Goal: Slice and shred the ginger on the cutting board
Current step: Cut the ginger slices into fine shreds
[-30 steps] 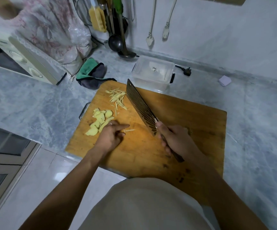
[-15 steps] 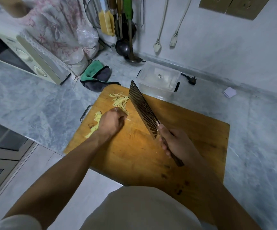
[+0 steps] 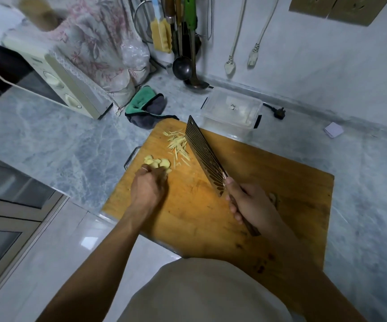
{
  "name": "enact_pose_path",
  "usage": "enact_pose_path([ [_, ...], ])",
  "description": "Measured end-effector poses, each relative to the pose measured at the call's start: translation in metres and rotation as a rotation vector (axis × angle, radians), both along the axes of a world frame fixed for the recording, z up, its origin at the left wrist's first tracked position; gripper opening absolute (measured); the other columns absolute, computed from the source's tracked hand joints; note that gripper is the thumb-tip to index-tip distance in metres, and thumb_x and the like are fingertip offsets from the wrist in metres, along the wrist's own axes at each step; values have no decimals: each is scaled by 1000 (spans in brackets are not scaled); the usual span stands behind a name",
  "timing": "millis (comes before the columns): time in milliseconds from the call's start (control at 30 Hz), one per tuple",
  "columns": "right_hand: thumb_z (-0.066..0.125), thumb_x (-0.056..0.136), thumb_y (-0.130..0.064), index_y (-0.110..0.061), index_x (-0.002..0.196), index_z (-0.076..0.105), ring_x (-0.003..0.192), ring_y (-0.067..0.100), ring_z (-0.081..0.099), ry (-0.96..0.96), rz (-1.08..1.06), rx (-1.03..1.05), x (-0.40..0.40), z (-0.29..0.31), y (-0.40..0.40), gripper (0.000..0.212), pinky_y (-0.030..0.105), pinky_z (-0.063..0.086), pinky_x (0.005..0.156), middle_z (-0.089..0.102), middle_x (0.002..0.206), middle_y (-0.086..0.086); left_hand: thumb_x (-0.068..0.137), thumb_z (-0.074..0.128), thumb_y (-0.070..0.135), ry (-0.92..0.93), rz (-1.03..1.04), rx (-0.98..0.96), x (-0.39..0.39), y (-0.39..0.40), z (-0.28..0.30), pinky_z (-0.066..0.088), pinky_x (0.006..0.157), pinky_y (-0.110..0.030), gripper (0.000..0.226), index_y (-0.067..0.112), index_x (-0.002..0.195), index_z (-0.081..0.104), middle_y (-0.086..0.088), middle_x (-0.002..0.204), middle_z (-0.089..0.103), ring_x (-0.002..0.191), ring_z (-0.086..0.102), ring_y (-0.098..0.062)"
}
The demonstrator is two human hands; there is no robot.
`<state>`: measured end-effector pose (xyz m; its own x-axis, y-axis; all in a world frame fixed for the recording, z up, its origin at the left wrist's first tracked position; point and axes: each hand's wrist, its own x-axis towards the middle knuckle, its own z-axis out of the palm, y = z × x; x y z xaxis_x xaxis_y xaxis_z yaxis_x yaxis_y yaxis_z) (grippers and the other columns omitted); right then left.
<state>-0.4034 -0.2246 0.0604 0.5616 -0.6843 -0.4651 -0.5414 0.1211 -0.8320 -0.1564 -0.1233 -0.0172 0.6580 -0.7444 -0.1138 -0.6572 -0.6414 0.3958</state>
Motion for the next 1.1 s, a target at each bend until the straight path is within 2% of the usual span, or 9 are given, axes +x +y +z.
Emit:
enact_pose_path([
  [200,44,102,-52,-1,79,63,48,17,50,-6,31,7,-1,2,14,59,26,41,44,57,56,2,98,56,30,12,34,-5,0,-7,3,50,73,-28,20,25,114,67,1,111,54,84,56,-17],
  [267,44,101,-52,-4,77,63,48,17,49,-8,36,9,-2,4,17,57,25,41,43,56,56,3,96,58,23,-50,20,-35,-5,-1,3,52,80,-32,20,21,112,69,-4,115,59,94,58,-22],
  [400,45,101,-53,-6,75,61,45,16,49,-10,48,7,-2,6,19,56,25,41,44,56,56,4,91,61,7,-156,-74,-69,-28,27,-18,49,99,-43,38,17,128,65,-9,135,59,122,52,-31],
  [533,45,102,-53,-6,75,61,46,17,49,1,67,-16,1,10,18,56,25,41,43,56,56,4,83,64,0,-122,-82,-240,-37,45,-33,49,101,-45,38,11,118,71,-12,135,60,126,53,-33],
  [633,44,102,-54,-6,77,62,47,17,51,13,101,-43,5,11,17,57,24,43,43,57,58,4,84,66,8,-115,115,-275,-38,49,-23,41,105,-46,42,14,125,67,-16,138,54,127,47,-37],
  [733,43,102,-55,-9,75,61,47,15,51,46,125,-57,10,11,17,57,24,44,45,58,58,3,88,65,18,-12,308,-193,-30,49,-18,46,96,-46,45,14,133,58,-18,130,55,117,50,-41],
  [833,44,103,-54,-8,76,61,46,15,50,42,132,-27,12,11,17,56,25,43,45,57,57,3,90,66,25,59,291,-219,-20,45,-18,48,96,-44,46,15,134,58,-19,127,57,115,52,-39],
  [1000,45,103,-53,-5,80,64,47,15,49,45,137,-7,13,11,15,56,25,42,44,57,58,3,89,65,45,110,220,-120,5,14,-7,40,109,-46,61,23,144,48,-15,149,39,132,42,-34],
  [1100,43,103,-53,-7,79,62,48,15,50,63,158,-9,12,12,12,55,24,42,44,57,58,3,87,67,48,107,189,-10,19,-5,-9,48,100,-42,54,31,137,54,-11,140,48,120,53,-30],
])
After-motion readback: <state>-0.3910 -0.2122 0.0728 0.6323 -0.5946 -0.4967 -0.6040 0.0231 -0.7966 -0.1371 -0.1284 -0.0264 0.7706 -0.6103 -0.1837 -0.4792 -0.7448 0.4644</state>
